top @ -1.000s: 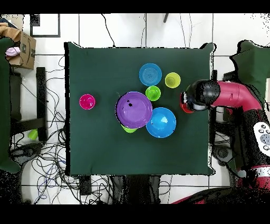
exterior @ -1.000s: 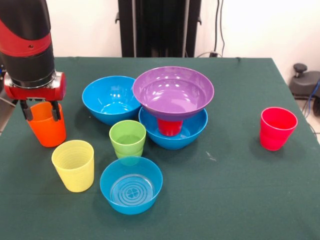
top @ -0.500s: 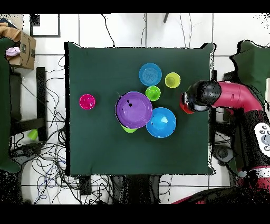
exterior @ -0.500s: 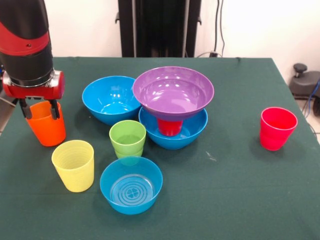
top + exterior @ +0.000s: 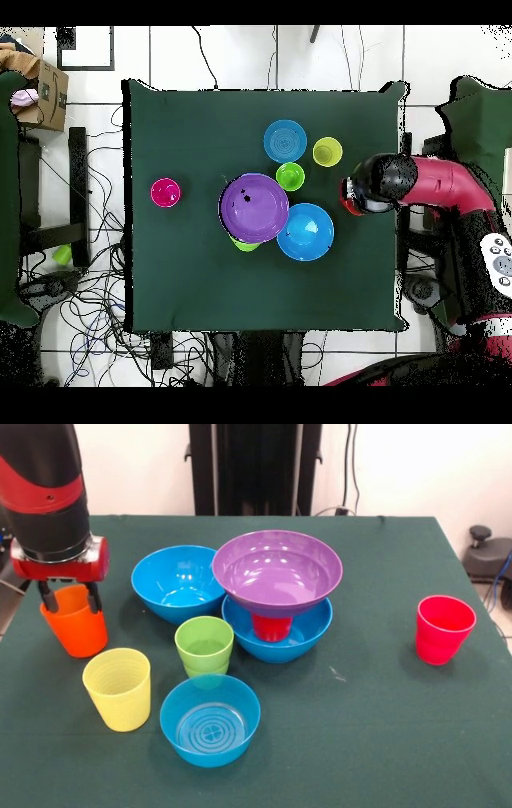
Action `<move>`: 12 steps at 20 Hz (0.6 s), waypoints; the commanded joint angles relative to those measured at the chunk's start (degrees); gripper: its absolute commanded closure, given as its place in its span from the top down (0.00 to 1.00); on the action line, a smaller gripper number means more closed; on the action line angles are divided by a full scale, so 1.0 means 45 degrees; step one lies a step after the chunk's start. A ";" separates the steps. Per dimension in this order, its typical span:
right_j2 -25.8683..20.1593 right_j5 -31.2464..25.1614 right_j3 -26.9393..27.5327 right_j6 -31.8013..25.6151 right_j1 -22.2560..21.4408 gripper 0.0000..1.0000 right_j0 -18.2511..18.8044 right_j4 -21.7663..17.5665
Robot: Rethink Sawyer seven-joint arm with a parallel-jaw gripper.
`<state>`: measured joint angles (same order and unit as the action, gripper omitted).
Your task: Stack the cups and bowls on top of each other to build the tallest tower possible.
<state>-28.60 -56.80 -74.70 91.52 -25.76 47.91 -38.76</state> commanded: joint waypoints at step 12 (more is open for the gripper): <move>0.0477 0.0514 -0.2181 -0.0277 0.0962 1.00 -0.0324 0.0335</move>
<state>-28.35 -56.79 -80.50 91.52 -25.37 47.91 -36.59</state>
